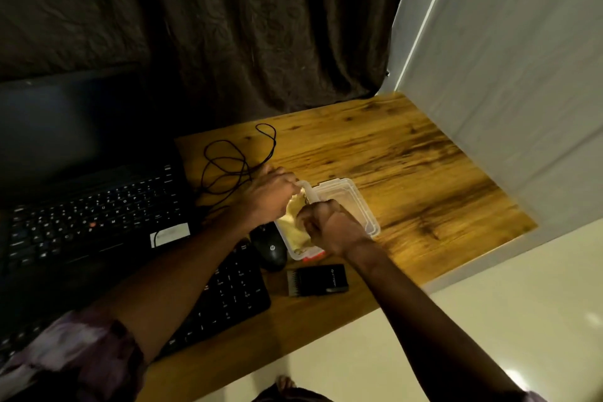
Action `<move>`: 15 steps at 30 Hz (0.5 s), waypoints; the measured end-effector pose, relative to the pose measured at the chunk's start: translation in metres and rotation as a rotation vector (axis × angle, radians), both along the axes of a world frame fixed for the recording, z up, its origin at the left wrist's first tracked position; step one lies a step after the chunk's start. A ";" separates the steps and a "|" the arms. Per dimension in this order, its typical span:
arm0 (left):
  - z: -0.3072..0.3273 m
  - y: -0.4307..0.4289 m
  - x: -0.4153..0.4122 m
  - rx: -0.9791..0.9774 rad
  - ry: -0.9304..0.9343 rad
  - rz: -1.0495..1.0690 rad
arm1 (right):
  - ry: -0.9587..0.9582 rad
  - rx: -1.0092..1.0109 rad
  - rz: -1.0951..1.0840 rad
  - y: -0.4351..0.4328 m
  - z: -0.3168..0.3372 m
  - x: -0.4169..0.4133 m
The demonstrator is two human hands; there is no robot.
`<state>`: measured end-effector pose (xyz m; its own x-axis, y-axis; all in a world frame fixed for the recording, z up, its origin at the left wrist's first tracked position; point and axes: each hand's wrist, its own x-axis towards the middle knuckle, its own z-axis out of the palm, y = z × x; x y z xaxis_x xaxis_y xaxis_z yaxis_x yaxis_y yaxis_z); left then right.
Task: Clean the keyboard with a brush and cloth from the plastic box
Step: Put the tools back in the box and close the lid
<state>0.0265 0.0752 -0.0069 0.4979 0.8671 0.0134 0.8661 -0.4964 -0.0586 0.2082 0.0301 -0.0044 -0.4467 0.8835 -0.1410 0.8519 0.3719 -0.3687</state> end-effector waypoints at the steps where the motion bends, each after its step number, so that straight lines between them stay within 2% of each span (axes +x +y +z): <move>1: -0.002 -0.001 -0.006 0.025 -0.117 0.035 | 0.068 0.017 -0.064 -0.001 0.004 0.003; 4: -0.008 -0.014 -0.022 0.094 -0.425 0.122 | 0.208 0.024 -0.147 -0.024 0.015 0.016; 7: -0.014 -0.036 -0.026 0.105 -0.568 0.108 | 0.160 -0.044 -0.109 -0.044 0.023 0.022; 10: -0.018 -0.060 -0.025 0.121 -0.643 0.088 | 0.048 -0.073 -0.060 -0.064 0.021 0.022; 15: -0.027 -0.098 -0.025 0.153 -0.705 0.133 | -0.333 -0.094 -0.024 -0.092 -0.004 0.017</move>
